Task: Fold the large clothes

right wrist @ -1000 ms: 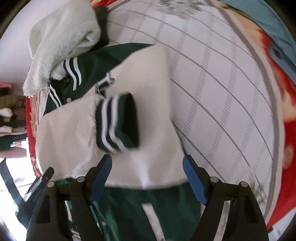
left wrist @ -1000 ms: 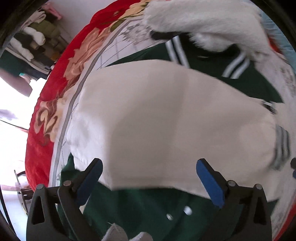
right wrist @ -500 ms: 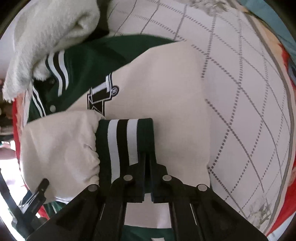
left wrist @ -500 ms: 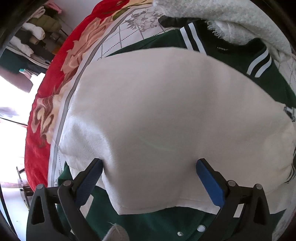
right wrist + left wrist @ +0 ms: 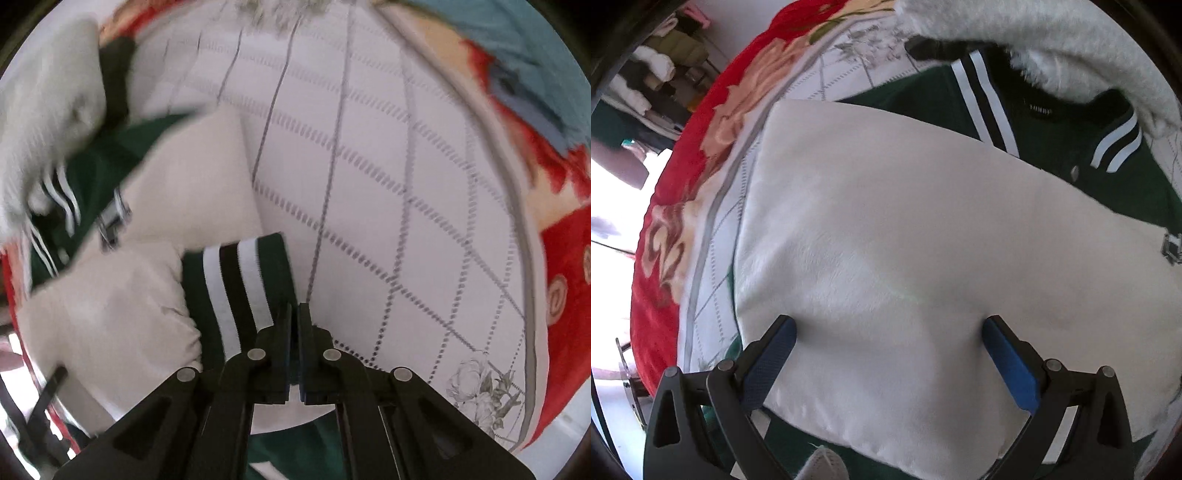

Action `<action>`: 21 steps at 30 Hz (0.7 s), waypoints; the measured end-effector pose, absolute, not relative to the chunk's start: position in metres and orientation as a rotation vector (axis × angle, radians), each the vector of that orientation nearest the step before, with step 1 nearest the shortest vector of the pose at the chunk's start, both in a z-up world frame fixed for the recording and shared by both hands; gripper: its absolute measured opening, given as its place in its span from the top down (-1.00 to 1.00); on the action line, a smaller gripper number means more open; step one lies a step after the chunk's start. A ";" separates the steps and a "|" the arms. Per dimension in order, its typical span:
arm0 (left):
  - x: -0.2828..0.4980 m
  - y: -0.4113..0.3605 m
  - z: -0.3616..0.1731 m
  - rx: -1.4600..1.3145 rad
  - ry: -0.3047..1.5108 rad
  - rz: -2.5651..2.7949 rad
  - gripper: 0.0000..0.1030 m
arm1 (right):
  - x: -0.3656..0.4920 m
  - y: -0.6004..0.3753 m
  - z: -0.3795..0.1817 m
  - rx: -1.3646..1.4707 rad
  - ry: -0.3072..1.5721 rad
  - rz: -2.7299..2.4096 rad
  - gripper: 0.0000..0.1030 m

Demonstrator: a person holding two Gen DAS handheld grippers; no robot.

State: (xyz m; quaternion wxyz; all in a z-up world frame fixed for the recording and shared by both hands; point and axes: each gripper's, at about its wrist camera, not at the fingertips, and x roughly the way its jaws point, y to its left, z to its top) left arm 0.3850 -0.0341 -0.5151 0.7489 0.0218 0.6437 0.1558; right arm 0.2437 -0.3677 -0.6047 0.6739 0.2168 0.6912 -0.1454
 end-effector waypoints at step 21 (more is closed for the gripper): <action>0.371 0.024 -0.493 0.093 1.375 0.537 -1.00 | 0.222 -0.316 -0.559 0.251 1.500 -0.226 0.23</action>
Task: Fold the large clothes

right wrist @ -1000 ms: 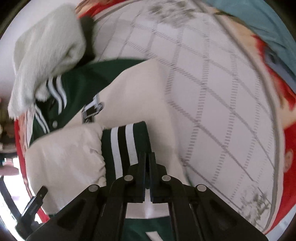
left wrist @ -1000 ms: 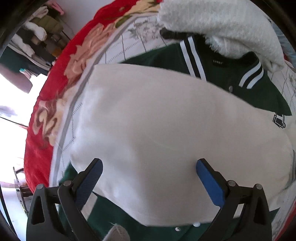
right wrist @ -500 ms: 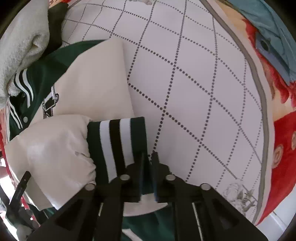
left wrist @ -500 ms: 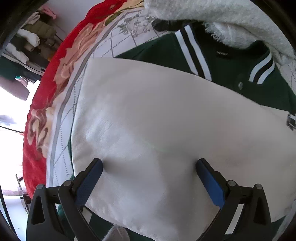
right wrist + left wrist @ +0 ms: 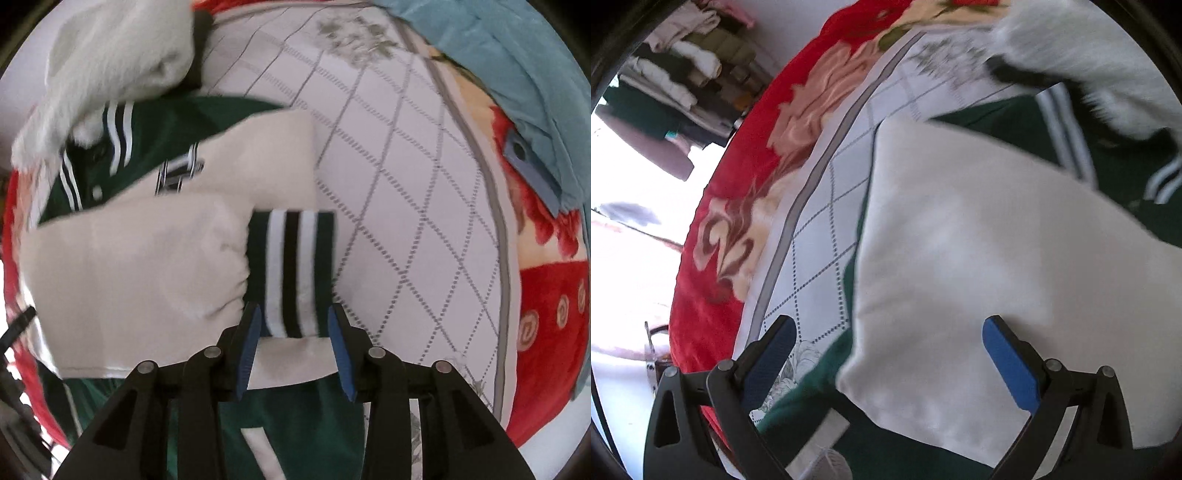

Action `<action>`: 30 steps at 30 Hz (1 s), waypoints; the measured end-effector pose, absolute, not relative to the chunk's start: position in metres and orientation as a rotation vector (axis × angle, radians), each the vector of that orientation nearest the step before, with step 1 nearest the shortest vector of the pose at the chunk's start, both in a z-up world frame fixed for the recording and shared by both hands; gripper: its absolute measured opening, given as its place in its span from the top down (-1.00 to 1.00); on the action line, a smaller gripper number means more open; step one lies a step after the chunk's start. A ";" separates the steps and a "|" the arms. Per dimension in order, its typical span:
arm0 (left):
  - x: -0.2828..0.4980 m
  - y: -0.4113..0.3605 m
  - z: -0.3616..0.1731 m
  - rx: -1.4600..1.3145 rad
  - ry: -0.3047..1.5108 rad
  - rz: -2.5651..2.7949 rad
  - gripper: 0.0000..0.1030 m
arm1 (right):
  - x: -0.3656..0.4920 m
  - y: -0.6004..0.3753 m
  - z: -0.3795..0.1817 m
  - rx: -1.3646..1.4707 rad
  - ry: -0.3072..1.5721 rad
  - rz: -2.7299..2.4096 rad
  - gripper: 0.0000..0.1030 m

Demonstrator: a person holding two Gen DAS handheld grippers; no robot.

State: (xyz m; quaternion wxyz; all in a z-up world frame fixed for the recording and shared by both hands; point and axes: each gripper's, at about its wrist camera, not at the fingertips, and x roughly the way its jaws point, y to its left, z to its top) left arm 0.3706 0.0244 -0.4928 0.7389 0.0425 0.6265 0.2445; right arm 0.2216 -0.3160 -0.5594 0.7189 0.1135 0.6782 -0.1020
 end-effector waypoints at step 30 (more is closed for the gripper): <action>0.267 -0.032 -0.388 -0.025 1.302 0.423 -1.00 | 0.142 -0.323 -0.519 0.280 1.558 -0.119 -0.13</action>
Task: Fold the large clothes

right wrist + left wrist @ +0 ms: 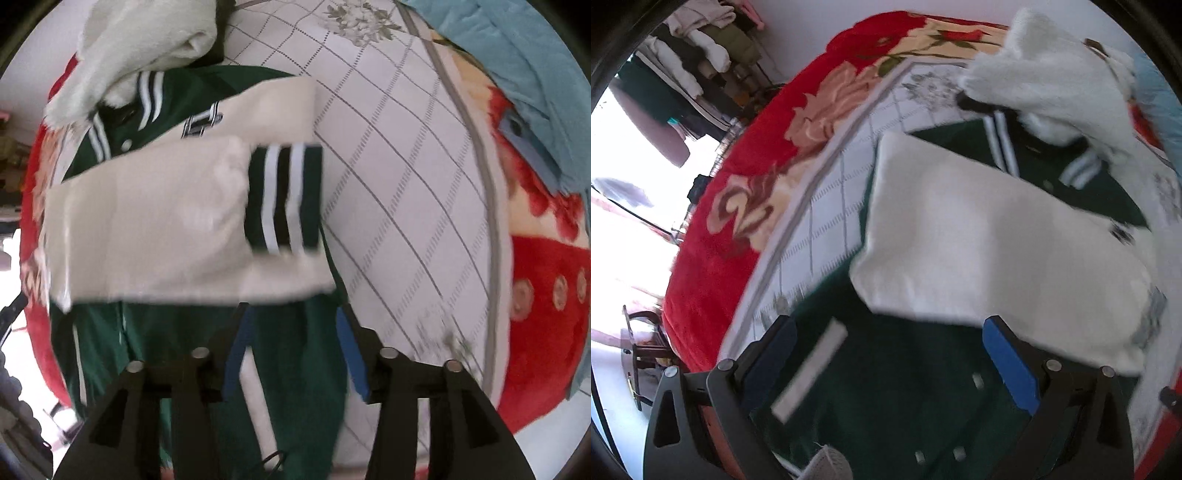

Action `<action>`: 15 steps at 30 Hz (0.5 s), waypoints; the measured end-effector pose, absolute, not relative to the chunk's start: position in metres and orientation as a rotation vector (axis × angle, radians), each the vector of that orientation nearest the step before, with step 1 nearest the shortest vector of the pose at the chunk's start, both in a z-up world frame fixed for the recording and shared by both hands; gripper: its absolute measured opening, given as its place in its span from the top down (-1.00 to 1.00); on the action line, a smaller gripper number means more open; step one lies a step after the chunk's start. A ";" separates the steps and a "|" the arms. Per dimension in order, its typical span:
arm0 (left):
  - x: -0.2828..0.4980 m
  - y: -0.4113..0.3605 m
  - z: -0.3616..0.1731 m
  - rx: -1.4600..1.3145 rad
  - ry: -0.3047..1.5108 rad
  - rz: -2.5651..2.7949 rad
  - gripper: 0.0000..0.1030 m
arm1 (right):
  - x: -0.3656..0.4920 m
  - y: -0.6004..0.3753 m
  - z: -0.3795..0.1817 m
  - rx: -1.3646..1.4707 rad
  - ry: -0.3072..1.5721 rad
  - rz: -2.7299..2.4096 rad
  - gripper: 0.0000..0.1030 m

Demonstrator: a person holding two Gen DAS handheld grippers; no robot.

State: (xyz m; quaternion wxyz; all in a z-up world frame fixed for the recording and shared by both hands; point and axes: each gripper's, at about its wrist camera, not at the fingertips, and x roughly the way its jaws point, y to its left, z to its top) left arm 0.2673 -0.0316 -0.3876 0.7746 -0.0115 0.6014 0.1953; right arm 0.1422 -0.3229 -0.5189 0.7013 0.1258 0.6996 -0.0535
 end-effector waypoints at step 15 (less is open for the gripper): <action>0.154 -0.174 -0.421 0.026 1.439 0.182 -1.00 | -0.053 -0.403 -0.500 0.411 1.726 -0.302 -0.42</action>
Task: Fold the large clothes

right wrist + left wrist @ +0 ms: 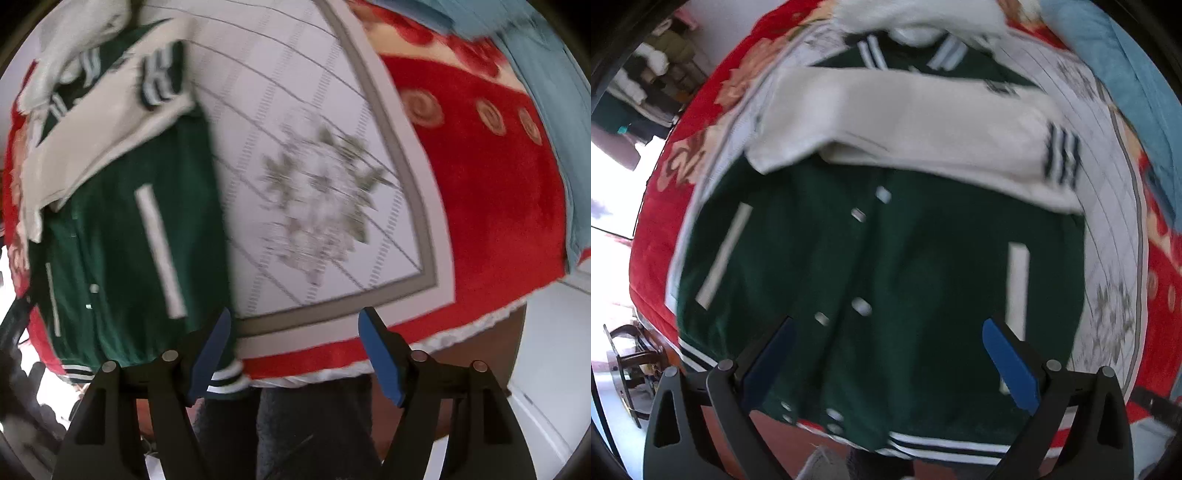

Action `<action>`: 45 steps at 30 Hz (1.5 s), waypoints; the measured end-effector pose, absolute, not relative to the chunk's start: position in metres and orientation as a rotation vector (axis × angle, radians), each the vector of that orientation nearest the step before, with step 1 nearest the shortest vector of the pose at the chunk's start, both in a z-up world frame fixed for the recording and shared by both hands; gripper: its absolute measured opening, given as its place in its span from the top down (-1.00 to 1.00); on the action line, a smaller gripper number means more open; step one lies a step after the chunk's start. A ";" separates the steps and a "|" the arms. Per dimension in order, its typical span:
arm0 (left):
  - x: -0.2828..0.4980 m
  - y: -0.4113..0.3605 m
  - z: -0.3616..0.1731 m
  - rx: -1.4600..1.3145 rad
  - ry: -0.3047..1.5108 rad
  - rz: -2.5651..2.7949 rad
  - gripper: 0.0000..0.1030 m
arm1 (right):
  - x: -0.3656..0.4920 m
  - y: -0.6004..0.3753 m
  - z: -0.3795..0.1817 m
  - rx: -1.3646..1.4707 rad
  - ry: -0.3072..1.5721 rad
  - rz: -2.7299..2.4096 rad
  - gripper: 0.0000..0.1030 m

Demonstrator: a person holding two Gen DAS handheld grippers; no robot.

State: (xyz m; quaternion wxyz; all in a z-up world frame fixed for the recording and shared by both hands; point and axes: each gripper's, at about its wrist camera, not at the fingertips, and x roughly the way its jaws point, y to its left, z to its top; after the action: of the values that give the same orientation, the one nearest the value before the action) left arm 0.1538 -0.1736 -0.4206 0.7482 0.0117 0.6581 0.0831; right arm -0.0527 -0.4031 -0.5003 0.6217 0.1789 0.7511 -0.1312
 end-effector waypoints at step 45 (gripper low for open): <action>0.130 -0.263 -0.466 0.341 1.404 0.416 0.79 | 0.187 -0.431 -0.685 1.080 1.533 0.456 -0.52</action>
State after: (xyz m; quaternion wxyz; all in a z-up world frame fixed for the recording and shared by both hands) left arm 0.1299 -0.2631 -0.4657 0.7306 0.1549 0.6375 0.1891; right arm 0.1867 -0.4310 -0.6846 0.5693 0.4601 0.6531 0.1941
